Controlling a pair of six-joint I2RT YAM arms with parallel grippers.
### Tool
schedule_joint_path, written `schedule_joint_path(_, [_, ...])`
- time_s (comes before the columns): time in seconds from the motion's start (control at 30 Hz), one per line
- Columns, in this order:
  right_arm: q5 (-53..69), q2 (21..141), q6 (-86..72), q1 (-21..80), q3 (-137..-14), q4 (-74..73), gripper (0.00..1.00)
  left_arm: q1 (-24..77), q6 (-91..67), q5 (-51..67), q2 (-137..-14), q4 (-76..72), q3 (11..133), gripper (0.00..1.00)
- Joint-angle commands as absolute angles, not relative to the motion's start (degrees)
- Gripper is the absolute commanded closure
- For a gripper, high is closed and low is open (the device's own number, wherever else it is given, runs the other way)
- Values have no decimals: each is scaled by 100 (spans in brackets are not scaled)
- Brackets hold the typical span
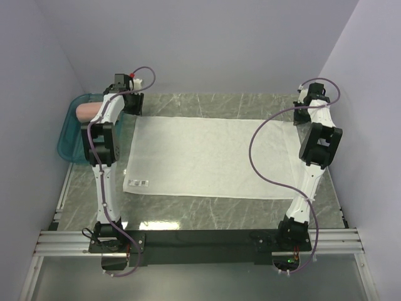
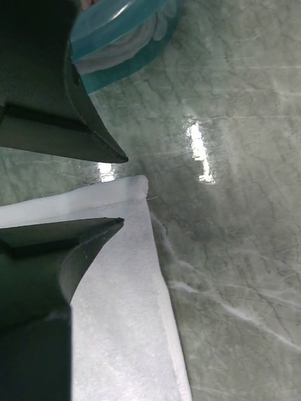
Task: Roll the towels
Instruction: Fold the towel
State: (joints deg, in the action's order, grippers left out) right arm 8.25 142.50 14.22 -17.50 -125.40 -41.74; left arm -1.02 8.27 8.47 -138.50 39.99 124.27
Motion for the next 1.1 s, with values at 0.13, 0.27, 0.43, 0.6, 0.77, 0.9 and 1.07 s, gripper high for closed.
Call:
schedule_joint_path(0.13, [861, 14036, 1547, -1775, -12489, -4122, 100, -62, 826, 624, -14176, 3753, 12682, 53])
schedule_joint_path(0.27, [826, 14019, 1547, -1784, -12524, -4113, 100, -35, 879, 536, -14247, 3718, 12674, 54])
schedule_joint_path(0.43, [800, 14019, 1556, -1784, -12516, -4122, 100, 123, 993, 404, -14344, 3735, 12638, 57])
schedule_joint_path(0.6, [809, 14010, 1591, -1784, -12516, -4131, 100, 132, 976, 483, -14431, 3770, 12665, 70])
schedule_joint_path(0.77, [879, 13913, 1679, -1793, -12533, -4122, 100, 132, 958, 633, -14379, 3727, 12709, 83])
schedule_joint_path(0.9, [923, 13720, 1679, -1854, -12612, -4069, 100, 114, 984, 554, -14178, 3692, 12683, 97])
schedule_joint_path(1.07, [1063, 13483, 1644, -1960, -12648, -4087, 100, 18, 1011, 799, -13721, 3516, 12314, 100])
